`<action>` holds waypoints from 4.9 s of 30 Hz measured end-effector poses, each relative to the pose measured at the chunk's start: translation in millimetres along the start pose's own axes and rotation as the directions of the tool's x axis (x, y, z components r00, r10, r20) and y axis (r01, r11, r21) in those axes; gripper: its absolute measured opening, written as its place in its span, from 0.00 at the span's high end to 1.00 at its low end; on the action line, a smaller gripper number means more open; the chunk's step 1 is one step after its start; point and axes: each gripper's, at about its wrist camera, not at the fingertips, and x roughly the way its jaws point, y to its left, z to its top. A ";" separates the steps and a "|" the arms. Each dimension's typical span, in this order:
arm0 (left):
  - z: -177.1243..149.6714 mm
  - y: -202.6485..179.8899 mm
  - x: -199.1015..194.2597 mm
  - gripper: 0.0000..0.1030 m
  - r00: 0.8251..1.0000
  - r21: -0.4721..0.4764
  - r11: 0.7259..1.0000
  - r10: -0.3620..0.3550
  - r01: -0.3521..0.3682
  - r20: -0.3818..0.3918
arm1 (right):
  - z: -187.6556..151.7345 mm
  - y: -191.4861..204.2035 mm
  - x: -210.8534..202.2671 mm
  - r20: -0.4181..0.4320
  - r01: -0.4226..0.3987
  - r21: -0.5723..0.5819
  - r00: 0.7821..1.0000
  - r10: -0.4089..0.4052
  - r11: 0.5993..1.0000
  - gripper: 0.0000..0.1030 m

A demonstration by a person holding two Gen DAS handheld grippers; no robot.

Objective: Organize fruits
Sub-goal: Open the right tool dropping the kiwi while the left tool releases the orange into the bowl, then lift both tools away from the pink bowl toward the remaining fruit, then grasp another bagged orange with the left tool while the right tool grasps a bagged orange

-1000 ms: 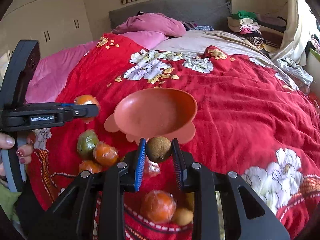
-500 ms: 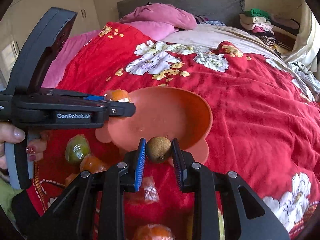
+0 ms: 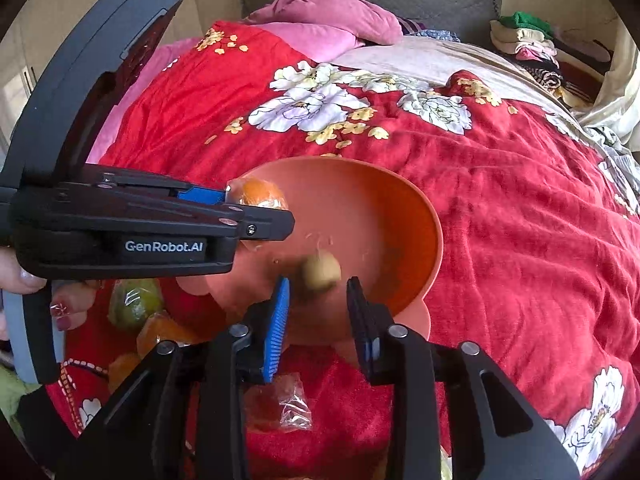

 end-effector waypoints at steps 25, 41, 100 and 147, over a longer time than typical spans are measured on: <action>-3.7 4.0 -32.2 0.50 0.997 -0.020 0.999 0.039 -0.038 0.069 | -12.3 -9.5 -47.6 0.078 0.060 0.044 0.995 -0.063 0.997 0.35; -24.9 14.0 -84.8 0.09 0.977 -0.061 0.994 0.098 -0.088 0.190 | -21.7 -20.8 -75.6 0.127 0.121 0.116 0.983 -0.136 0.986 0.07; -140.7 -22.0 -76.9 0.38 0.998 0.010 1.000 -0.025 0.025 0.058 | -93.4 33.9 -70.2 0.009 0.053 -0.060 0.999 -0.052 0.997 0.41; -83.1 -15.7 -83.2 0.74 0.991 0.001 0.999 -0.036 0.036 0.127 | -52.4 0.7 -82.4 0.118 -0.076 0.040 0.990 0.070 0.996 0.62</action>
